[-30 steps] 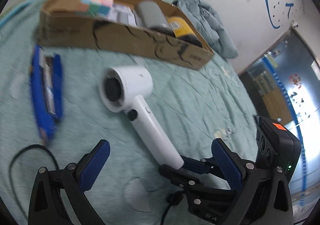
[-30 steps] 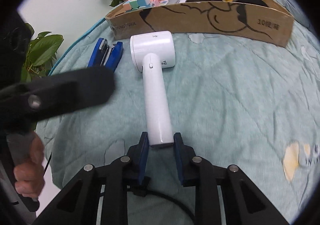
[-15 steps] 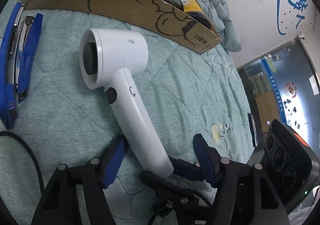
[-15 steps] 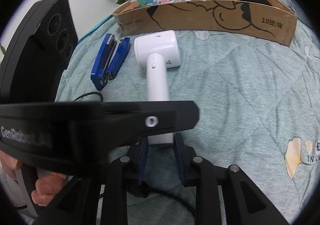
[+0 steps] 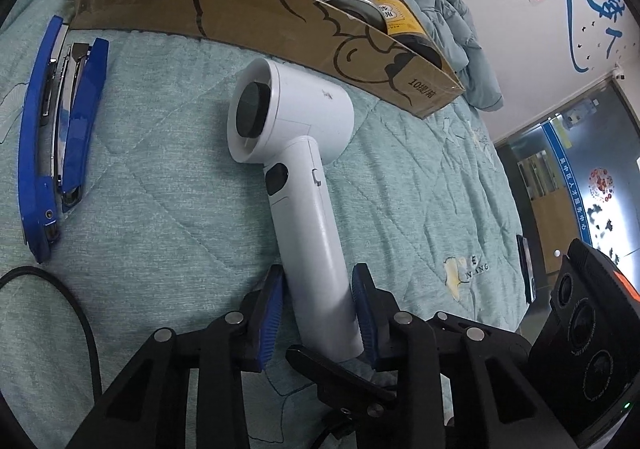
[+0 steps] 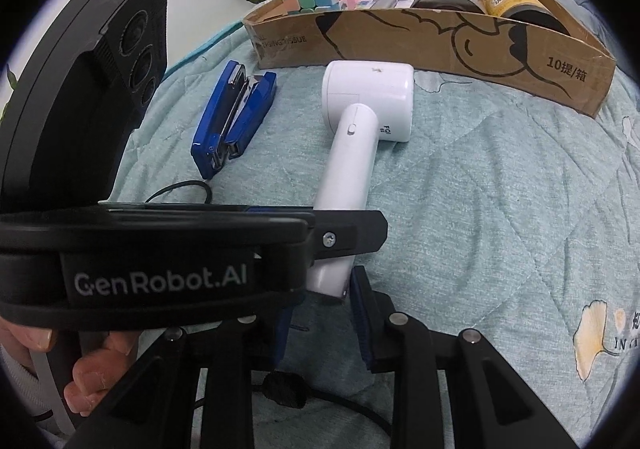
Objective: Organize rigid objects
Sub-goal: 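Move both tools to the white hair dryer handle and grasp it, then lift the hair dryer and lower it into the box beside the can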
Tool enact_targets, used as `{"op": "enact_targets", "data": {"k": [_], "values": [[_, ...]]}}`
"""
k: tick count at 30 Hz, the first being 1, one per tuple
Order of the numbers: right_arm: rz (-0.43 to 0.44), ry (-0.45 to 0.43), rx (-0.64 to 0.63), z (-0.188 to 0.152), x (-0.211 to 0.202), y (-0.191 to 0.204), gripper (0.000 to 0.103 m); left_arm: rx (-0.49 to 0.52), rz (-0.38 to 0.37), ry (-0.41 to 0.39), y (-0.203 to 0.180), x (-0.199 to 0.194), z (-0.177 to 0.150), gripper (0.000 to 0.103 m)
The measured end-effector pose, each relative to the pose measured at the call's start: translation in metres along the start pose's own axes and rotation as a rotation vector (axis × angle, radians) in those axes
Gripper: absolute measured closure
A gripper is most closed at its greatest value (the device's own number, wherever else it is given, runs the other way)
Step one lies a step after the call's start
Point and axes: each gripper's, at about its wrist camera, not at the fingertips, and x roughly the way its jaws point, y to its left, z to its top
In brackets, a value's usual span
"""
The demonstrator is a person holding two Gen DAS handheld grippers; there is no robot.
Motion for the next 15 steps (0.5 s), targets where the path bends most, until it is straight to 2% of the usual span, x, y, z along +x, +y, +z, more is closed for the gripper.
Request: {"op": "enact_targets", "data": {"k": [8, 11, 15], "values": [[-0.012, -0.069, -0.006, 0.002, -0.015, 0.003, 0.074, 0.004, -0.025, -0.015, -0.014, -0.012, 0.005, 0.074], [0.004, -0.059, 0.022, 0.000, -0.016, -0.005, 0.074, -0.027, -0.037, 0.023, -0.012, -0.006, 0.007, 0.074], [0.013, -0.031, 0.067, -0.006, -0.015, -0.016, 0.074, -0.081, -0.101, 0.091, -0.007, 0.006, 0.008, 0.074]]}}
